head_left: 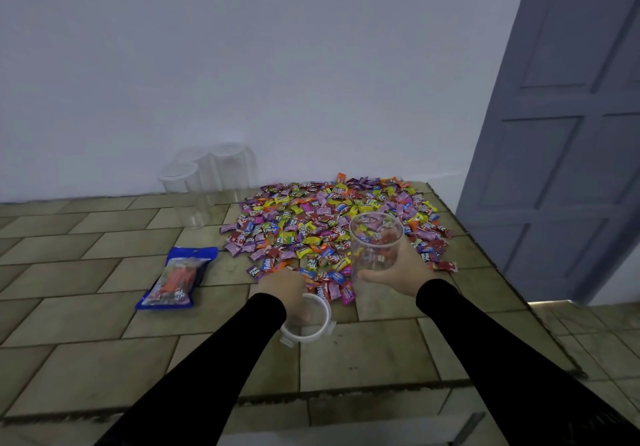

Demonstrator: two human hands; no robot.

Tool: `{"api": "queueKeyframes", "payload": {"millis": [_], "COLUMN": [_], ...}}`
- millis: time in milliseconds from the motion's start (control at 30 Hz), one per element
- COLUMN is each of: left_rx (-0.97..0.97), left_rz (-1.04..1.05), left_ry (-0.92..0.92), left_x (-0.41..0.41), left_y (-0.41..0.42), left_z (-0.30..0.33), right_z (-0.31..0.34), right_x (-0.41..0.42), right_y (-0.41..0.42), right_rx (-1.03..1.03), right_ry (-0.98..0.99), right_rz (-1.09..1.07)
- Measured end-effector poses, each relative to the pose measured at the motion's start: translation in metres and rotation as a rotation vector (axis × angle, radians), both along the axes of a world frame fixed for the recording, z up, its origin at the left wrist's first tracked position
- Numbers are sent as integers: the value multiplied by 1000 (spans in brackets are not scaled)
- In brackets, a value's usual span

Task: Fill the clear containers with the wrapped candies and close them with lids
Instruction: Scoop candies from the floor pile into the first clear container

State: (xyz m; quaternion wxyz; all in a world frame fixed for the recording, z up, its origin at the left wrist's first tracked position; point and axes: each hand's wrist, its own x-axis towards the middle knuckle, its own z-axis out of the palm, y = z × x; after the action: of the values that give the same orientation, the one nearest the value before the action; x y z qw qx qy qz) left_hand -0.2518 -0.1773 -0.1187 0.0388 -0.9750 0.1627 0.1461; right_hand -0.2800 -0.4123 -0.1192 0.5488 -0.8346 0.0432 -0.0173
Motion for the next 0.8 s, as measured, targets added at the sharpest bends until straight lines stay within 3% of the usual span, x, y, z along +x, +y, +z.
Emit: {"api": "queueKeyframes", "payload": {"millis": [67, 167, 333, 467, 800], "left_rx": [59, -2, -191, -272, -389], "left_rz": [-13, -34, -38, 13, 72], "left_ry": [-58, -124, -70, 80, -30], "left_x": [-1, 1, 6, 9, 36], "left_y": [-4, -16, -43, -58, -71], "left_z": [1, 6, 9, -2, -21], "right_z": [5, 8, 13, -2, -37], "right_x": [-3, -6, -10, 4, 35], "right_y": [0, -6, -24, -32, -38], "right_rx": [-57, -222, -479, -614, -973], "right_ry": [10, 20, 124, 87, 24], "right_rz": [0, -2, 52, -13, 19]}}
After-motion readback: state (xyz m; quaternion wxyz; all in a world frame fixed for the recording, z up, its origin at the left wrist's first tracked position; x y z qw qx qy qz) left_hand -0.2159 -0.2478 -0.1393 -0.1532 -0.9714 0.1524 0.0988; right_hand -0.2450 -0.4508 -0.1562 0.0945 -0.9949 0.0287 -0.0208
